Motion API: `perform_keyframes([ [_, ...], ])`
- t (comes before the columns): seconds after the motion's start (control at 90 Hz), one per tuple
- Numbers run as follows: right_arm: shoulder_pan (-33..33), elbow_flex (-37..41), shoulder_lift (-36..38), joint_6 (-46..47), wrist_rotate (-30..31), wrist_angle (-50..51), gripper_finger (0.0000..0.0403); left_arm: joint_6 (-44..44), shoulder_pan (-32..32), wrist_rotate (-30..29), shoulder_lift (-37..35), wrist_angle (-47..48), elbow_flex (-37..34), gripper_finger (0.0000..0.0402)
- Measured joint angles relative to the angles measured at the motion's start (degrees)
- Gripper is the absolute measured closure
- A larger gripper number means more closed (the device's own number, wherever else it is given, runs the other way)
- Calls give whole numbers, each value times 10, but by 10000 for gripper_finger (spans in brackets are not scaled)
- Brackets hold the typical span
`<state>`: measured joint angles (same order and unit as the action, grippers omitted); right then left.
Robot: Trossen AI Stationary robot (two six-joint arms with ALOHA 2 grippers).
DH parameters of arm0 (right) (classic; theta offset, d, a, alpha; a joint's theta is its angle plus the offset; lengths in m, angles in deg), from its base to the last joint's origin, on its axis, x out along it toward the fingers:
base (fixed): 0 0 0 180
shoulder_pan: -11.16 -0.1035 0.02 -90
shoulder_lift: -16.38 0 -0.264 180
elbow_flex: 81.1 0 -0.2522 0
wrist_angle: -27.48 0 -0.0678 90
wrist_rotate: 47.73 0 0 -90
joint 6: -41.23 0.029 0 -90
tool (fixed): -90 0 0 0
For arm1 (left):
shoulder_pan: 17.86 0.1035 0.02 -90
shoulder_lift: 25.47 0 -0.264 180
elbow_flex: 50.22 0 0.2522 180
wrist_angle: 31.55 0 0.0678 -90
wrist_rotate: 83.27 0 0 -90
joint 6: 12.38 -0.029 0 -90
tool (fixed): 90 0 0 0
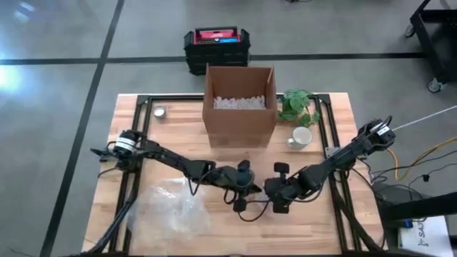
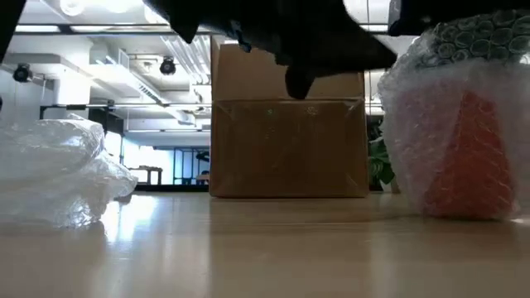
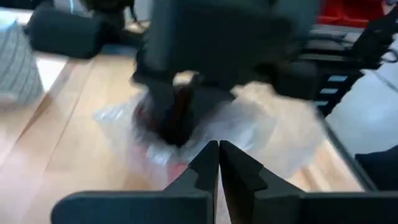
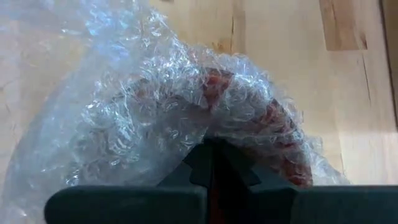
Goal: Wrap mug
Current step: Wrap the orange mug with the right transparent bubble wrap
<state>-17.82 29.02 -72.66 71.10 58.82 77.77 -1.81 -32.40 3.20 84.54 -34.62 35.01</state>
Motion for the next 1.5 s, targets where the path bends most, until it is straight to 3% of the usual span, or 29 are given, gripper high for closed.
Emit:
perform_keyframes([
  [0.211, 0, 0, 1, -18, -3, 6, 403, 5, -23, 32, -23, 163, 28, 402],
  [0.367, 4, 0, 0, -29, -2, 1, 403, 5, -20, 40, 40, 109, 30, 402],
  [0.544, 4, 0, 0, -29, -1, 1, 403, -17, -15, 43, 91, 65, 96, 402],
  [0.722, 4, 0, 0, -25, 2, 4, 403, -49, -9, 7, 97, 86, 138, 402],
  [1.022, 4, -2, 0, -19, 3, 9, 403, -49, -3, 3, 96, 84, 133, 402],
  [1.311, 5, -112, 24, -23, -51, 186, 403, -39, 0, -11, 96, 85, 120, 402],
  [1.5, 5, -165, 28, -43, -49, 201, 403, -41, 0, -9, 96, 88, 119, 402],
])
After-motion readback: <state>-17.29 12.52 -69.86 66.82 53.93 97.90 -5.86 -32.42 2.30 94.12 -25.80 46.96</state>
